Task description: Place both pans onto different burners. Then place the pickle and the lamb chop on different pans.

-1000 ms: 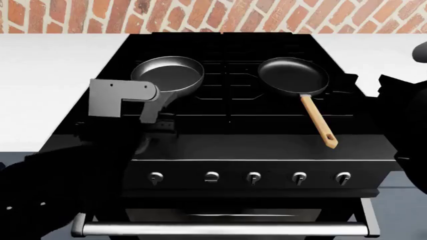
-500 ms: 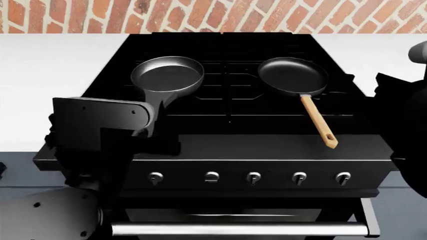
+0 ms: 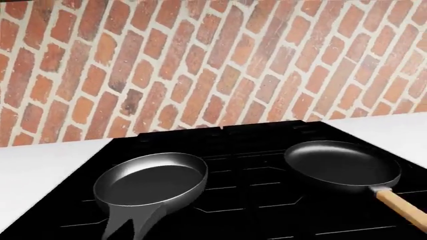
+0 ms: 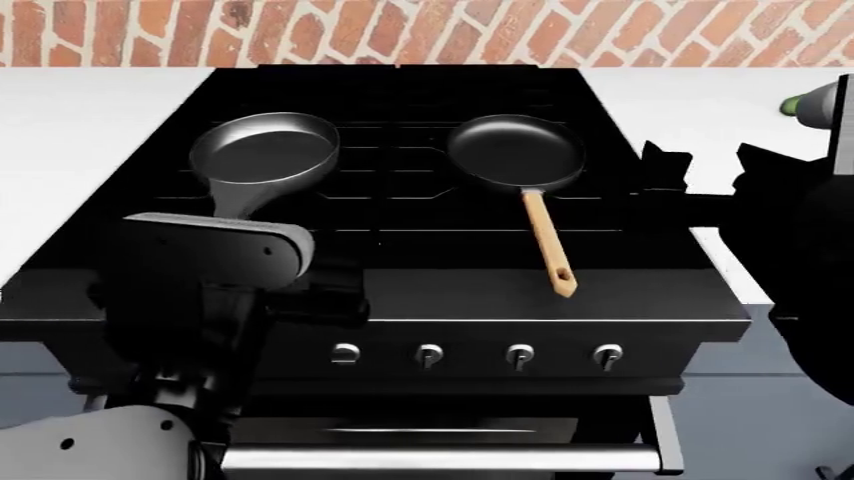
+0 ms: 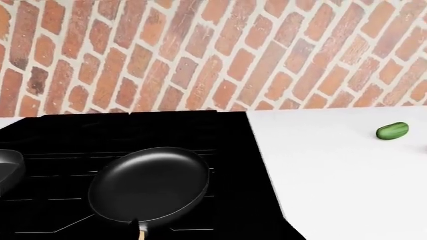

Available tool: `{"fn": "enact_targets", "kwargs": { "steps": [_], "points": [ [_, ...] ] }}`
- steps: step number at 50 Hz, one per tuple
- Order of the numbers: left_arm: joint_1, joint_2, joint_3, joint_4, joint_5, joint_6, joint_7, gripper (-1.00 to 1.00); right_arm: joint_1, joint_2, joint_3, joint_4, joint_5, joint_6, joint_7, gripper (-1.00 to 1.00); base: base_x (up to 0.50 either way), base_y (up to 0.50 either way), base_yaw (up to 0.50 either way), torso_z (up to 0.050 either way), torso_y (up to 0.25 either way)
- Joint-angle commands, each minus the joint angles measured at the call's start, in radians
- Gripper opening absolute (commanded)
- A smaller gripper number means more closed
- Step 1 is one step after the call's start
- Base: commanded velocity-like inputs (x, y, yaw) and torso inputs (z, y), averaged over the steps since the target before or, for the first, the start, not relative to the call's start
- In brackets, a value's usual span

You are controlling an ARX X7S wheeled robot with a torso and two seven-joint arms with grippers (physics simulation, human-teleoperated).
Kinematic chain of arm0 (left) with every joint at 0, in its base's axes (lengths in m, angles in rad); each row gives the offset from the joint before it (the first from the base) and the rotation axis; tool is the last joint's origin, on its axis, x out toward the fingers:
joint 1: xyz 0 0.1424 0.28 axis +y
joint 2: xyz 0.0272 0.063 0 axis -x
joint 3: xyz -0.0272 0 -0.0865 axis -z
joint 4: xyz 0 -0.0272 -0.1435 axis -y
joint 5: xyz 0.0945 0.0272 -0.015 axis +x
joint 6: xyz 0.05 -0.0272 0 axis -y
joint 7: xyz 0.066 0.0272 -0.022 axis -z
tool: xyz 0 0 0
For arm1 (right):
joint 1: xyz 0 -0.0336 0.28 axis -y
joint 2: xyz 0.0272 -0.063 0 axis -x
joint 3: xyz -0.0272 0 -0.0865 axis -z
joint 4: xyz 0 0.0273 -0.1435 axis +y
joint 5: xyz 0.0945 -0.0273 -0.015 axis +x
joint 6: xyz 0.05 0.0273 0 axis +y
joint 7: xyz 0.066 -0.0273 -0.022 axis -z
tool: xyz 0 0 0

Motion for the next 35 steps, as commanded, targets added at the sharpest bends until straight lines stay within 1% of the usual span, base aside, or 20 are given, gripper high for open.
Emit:
{"fn": "enact_targets", "kwargs": {
  "steps": [1, 14, 35],
  "points": [
    [-0.003, 0.009, 0.013, -0.019, 0.002, 0.018, -0.004, 1.0, -0.024, 0.006, -0.025, -0.001, -0.02, -0.062, -0.008, 1.0, 0.0, -0.5, 0.0, 0.0, 0.0],
    [-0.019, 0.024, 0.023, -0.033, -0.012, 0.002, -0.013, 1.0, -0.032, 0.014, -0.014, -0.011, -0.006, -0.068, -0.006, 1.0, 0.0, -0.5, 0.0, 0.0, 0.0],
    [-0.026, 0.022, 0.025, -0.039, -0.015, -0.004, -0.013, 1.0, -0.04, 0.024, -0.004, -0.018, 0.008, -0.076, -0.004, 1.0, 0.0, -0.5, 0.0, 0.0, 0.0]
  ]
}}
